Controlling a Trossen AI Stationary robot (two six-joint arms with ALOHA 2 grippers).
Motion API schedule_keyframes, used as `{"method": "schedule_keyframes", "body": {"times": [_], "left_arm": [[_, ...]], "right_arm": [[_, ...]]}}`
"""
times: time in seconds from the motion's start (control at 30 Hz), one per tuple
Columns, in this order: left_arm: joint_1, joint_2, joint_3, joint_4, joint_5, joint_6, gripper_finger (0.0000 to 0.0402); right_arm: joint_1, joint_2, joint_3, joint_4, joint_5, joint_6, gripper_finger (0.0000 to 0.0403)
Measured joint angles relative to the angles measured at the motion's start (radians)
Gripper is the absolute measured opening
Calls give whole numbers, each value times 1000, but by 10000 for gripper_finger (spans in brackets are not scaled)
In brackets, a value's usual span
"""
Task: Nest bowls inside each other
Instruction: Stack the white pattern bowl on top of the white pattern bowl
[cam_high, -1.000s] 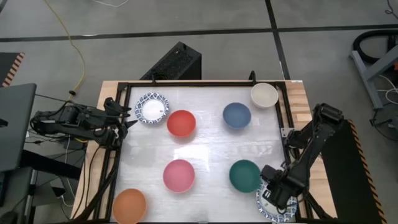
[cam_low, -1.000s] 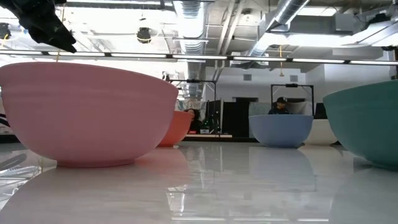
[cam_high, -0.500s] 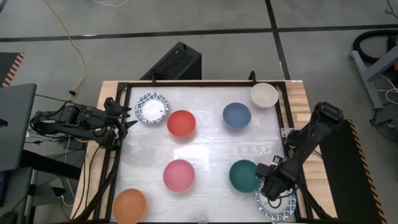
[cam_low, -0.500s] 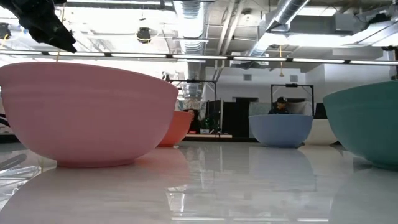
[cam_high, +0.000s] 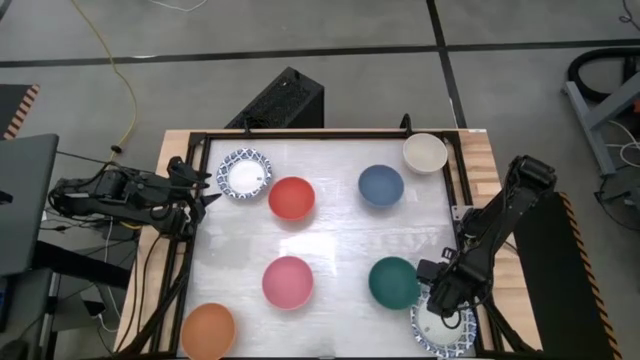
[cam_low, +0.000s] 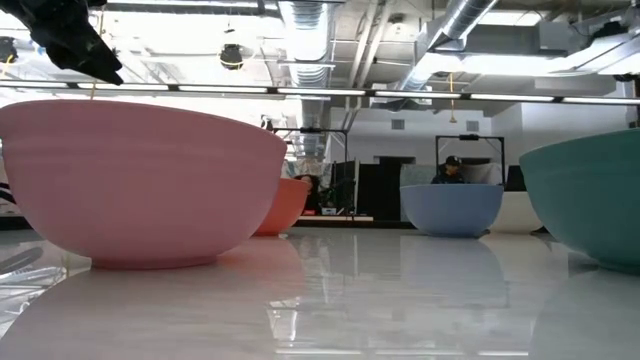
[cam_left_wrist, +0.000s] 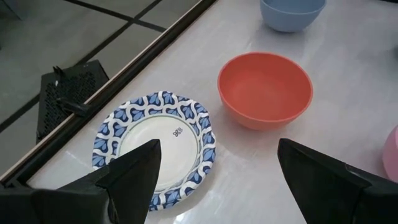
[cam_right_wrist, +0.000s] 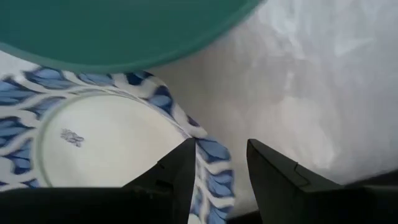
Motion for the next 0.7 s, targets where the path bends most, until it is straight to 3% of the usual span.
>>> {"method": "schedule_keyframes", "body": {"times": [0.4, 0.7], "left_arm": [[0, 0, 0, 0, 0, -4, 314], [0, 0, 0, 0, -2, 2, 314]], "right_arm": [[-1, 4, -80, 115, -58, -27, 153], [-35, 3, -78, 166, -173, -26, 15]]}}
